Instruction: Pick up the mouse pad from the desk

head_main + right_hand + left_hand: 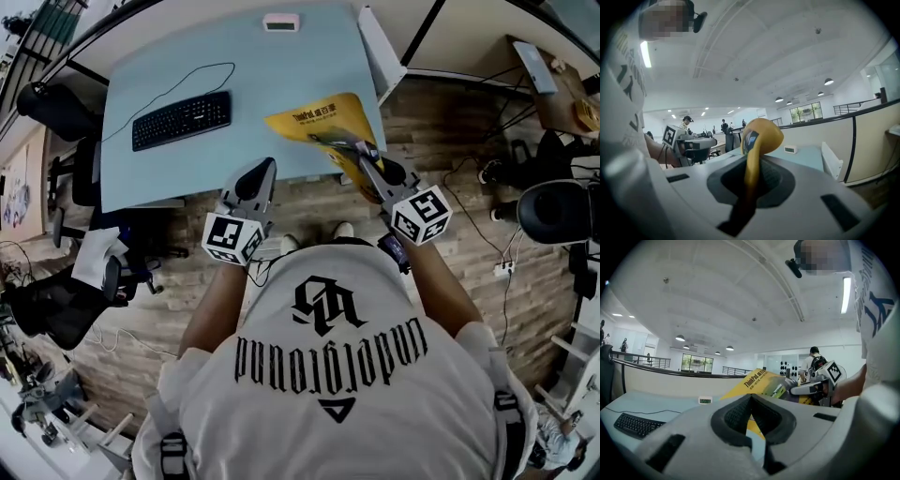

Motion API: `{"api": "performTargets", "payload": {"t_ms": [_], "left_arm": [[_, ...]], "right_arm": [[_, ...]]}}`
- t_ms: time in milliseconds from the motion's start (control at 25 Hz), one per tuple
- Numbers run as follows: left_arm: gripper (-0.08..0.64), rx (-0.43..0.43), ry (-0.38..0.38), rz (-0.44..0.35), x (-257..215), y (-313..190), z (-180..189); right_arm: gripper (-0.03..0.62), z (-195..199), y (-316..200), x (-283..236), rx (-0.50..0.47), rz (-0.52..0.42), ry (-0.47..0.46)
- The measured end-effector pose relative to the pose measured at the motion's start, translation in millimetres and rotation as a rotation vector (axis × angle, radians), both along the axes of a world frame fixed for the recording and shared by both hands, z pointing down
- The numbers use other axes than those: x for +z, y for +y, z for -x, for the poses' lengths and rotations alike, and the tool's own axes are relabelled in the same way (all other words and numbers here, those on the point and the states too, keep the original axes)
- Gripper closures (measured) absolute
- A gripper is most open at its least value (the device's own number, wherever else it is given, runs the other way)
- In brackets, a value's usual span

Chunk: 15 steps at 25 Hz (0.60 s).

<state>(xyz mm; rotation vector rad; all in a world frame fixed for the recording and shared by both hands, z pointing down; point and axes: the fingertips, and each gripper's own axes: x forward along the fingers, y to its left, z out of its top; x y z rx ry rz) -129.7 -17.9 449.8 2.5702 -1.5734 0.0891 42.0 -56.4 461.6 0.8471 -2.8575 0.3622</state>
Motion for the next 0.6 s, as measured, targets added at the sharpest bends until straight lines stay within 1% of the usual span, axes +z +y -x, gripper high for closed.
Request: {"api": "performTargets", "payload": {"t_ms": [200,360,520,600], "left_arm": [[0.552,-0.001,0.018,0.003,1.2,19.2,31.2],[0.552,0.011,0.025,0.001,3.4,36.9,53.6],[0.552,0.023,0.024,-0.001,6.8,57.6,81.5],[0.552,0.027,0.024,0.002,5.8,60.5,88.8]], "right_arm": [[0.569,20.5,22.7,-1.6,0.025,0.005,-0.002],[0.57,38.3,42.8,-1.8,0.045,-0.008,0.005],[0.569,59.8,65.8,-2.2,0.069,-0.025,-0.007],[0.569,64.6,71.4,-2.5,0.073,-0.023,-0.01]]}}
